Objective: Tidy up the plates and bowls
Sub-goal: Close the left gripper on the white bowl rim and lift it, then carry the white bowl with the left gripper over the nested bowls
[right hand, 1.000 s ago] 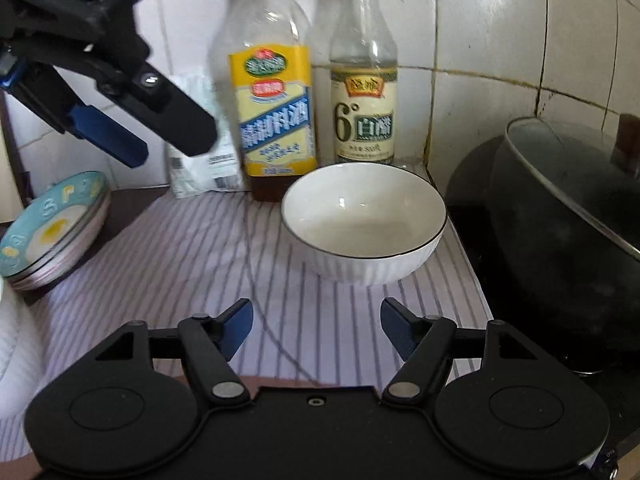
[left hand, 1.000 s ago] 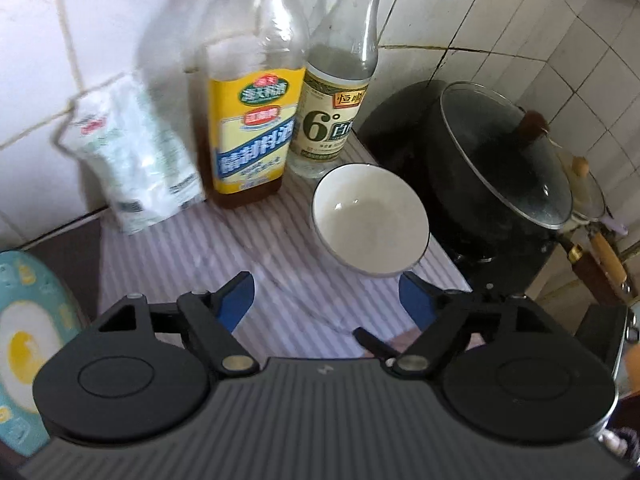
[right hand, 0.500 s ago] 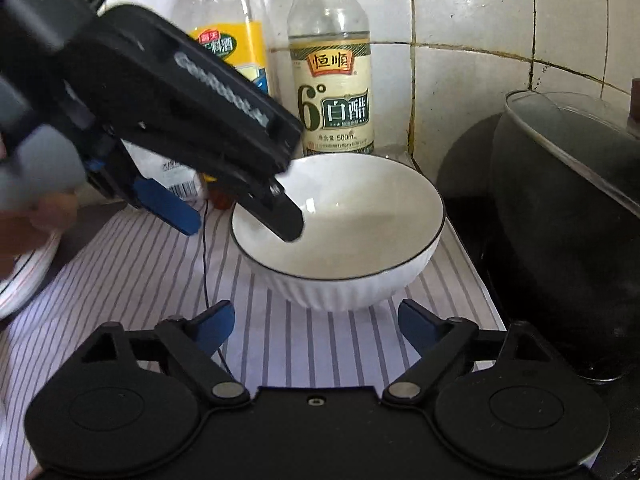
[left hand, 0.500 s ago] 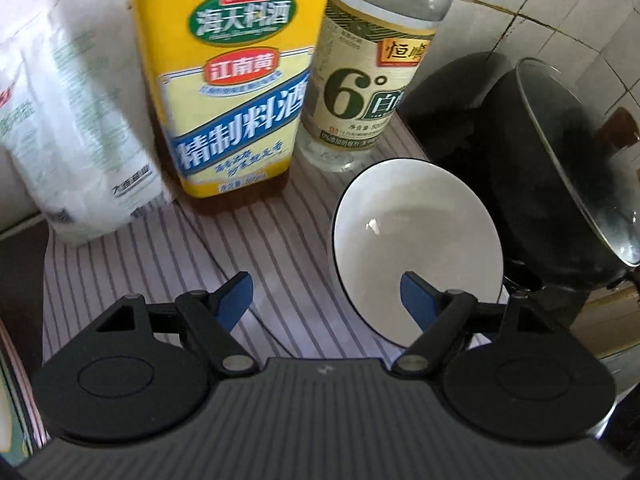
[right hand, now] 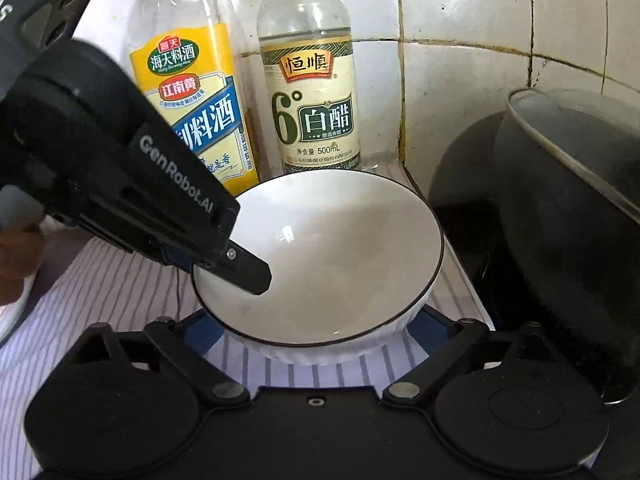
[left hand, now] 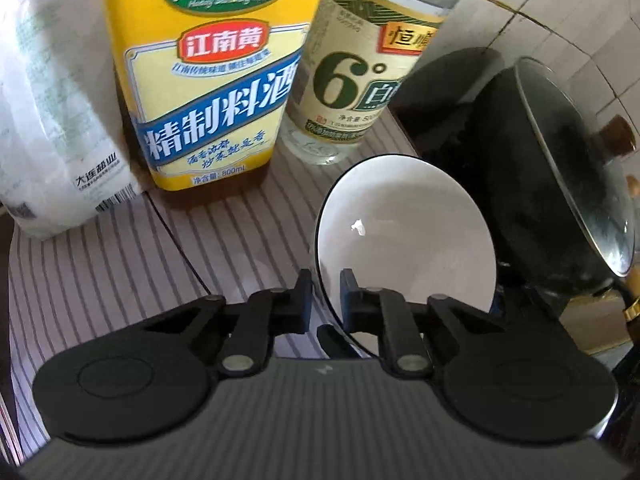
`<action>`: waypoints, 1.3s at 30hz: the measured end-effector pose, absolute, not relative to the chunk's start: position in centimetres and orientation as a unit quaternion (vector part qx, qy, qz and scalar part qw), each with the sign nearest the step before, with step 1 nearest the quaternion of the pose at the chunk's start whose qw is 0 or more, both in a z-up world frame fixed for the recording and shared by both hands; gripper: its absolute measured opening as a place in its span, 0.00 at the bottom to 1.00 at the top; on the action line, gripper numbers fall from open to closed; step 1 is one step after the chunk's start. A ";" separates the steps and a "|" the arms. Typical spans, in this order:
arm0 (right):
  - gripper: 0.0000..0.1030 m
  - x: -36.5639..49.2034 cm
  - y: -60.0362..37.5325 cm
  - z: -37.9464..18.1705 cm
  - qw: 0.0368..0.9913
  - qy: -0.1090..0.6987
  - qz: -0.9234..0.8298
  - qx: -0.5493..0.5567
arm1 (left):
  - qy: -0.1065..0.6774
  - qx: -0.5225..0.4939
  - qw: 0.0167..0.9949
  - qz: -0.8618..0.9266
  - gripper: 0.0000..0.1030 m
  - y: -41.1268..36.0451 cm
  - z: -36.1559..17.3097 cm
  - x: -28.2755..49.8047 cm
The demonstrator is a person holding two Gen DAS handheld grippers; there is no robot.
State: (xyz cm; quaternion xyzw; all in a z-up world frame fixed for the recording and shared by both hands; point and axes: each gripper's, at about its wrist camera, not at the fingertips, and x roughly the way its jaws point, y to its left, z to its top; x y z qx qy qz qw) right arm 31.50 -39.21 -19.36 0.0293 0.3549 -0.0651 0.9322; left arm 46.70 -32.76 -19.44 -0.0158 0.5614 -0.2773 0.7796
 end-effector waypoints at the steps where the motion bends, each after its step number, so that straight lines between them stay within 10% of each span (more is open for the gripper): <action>1: 0.95 31.5 -39.1 -19.3 0.932 0.354 -0.068 0.023 | 0.558 -0.010 0.782 -0.278 0.12 -32.8 -19.4 46.6; 39: 0.97 19.3 -24.4 -8.3 0.970 0.236 -0.051 -0.035 | 0.512 0.022 0.808 -0.292 0.12 -19.7 -4.7 33.3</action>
